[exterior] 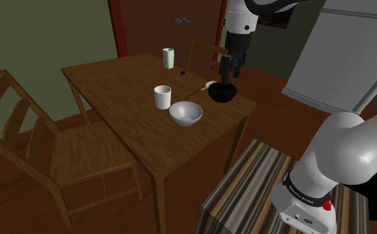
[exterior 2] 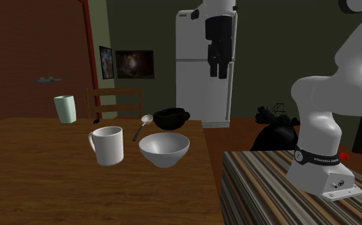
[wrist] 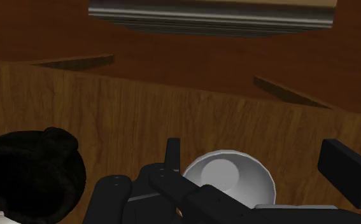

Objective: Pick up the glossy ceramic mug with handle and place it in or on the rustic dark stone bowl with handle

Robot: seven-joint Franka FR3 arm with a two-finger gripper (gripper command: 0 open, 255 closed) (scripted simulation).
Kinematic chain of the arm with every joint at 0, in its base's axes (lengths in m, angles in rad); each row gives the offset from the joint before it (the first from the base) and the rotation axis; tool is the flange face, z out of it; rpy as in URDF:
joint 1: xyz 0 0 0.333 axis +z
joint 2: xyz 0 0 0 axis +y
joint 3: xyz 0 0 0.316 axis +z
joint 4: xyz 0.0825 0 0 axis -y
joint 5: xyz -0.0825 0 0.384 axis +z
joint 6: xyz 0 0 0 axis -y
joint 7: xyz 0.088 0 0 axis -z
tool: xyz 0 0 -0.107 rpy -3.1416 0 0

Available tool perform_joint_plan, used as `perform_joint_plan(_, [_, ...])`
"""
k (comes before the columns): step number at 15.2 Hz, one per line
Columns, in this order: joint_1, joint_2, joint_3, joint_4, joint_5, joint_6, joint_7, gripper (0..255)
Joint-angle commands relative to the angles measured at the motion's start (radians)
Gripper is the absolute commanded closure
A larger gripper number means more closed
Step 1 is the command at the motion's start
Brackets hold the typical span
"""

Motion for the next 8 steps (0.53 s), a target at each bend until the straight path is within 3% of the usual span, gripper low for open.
perform_joint_plan(1, [0.002,0.086,0.005,0.037,0.001,0.052,0.007,0])
perform_joint_plan(8, [0.011,0.35,0.026,0.179,-0.003,0.178,0.04,0])
